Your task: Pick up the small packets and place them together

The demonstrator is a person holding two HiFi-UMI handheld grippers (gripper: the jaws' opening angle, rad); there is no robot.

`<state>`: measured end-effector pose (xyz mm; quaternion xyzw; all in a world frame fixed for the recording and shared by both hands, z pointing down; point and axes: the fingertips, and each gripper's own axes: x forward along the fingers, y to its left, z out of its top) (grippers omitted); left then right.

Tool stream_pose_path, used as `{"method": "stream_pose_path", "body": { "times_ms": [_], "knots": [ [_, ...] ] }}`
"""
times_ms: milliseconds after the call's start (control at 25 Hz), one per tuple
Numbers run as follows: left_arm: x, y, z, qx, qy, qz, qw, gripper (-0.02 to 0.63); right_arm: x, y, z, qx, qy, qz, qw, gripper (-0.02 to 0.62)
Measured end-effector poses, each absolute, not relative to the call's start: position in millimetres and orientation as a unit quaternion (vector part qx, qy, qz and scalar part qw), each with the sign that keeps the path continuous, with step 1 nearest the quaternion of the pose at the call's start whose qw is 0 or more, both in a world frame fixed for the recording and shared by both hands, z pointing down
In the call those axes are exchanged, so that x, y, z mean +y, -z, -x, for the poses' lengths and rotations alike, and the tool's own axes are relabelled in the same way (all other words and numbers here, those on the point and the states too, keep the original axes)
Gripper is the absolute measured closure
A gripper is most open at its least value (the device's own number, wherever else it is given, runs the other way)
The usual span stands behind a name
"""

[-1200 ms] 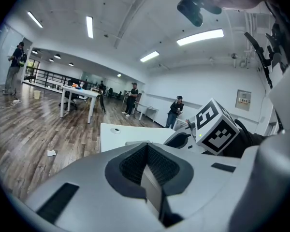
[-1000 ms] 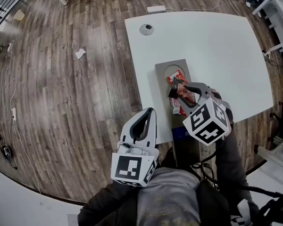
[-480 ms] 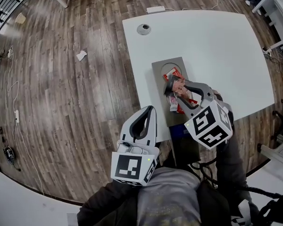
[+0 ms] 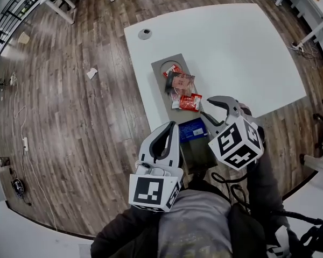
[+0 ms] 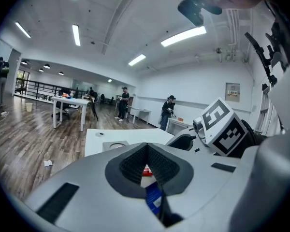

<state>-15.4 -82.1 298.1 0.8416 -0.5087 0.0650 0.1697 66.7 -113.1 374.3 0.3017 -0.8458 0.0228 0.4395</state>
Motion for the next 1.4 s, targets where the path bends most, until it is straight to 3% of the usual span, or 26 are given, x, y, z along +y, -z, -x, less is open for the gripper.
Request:
{"method": "stream_pose_path", "body": {
  "times_ms": [440, 800, 1160, 1400],
  "knots": [
    [3, -291, -19, -0.511, -0.045, -0.842, 0.167, 0.604, -20, -382, -81, -0.85, -0.007, -0.272, 0.451, 0.448],
    [18, -303, 29, -0.555, -0.031, -0.811, 0.181, 0.604, -3, -419, -32, -0.851, 0.004, -0.218, 0.477, 0.448],
    [-8, -328, 80, -0.578, -0.03, -0.788, 0.209, 0.604, -19, -483, -5, -0.81, -0.021, -0.167, 0.562, 0.305],
    [-26, -343, 85, -0.571, -0.034, -0.786, 0.235, 0.604, -27, -493, -6, -0.799, -0.036, -0.138, 0.584, 0.284]
  ]
}}
